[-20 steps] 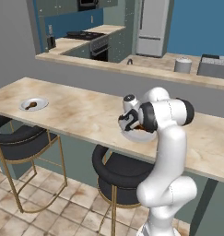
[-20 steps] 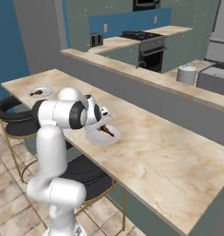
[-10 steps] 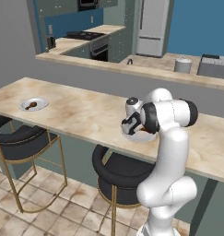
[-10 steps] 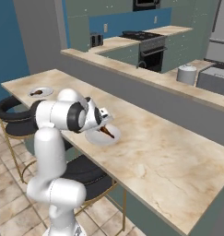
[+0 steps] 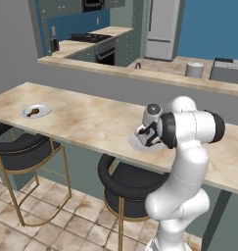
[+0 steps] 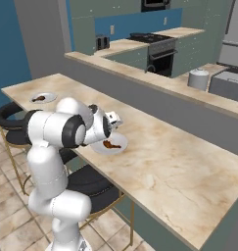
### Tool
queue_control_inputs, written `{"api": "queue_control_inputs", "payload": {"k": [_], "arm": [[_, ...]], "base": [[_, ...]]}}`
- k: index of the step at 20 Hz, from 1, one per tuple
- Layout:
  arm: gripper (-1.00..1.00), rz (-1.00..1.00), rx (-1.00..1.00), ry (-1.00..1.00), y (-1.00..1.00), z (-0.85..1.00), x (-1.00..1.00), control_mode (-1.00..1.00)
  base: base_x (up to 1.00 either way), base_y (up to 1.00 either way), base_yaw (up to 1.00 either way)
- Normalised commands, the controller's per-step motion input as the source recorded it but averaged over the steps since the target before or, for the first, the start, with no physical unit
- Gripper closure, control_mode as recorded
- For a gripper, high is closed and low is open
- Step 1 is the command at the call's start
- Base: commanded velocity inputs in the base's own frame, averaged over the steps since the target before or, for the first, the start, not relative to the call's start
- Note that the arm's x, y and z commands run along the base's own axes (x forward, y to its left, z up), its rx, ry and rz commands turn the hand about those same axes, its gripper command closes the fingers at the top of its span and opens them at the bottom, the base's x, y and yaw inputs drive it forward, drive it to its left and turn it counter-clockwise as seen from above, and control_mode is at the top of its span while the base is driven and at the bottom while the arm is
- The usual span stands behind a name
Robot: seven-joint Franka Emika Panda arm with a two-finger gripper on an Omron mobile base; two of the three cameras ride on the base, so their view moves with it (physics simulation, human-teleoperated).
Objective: Take the chicken drumsticks from the pan and place one on each plate on the dining counter.
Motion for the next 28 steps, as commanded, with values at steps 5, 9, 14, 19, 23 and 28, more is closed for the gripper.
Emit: {"api": "queue_control_inputs", "payload": {"k": [5, 9, 14, 19, 23, 28], "arm": [[-1.00, -0.01, 0.14, -0.21, -0.01, 1.00, -0.29, -1.00], [-1.00, 0.00, 0.18, -0.08, -0.19, 1.00, -0.88, -1.00], [-1.00, 0.02, 0.16, 0.02, -0.39, 0.73, -1.00, -1.00], [-1.00, 0.06, 0.01, 0.00, -0.18, 0.95, -1.00, -1.00], [-1.00, 0.08, 0.00, 0.02, -0.06, 1.00, -1.00, -1.00], [-1.00, 0.06, 0.00, 0.18, -0.08, 1.00, -1.00, -1.00]], "base": [[0.00, 0.00, 0.00], [0.00, 0.00, 0.00], [0.00, 0.00, 0.00], [0.00, 0.00, 0.00], [0.00, 0.00, 0.00], [0.00, 0.00, 0.00]]}}
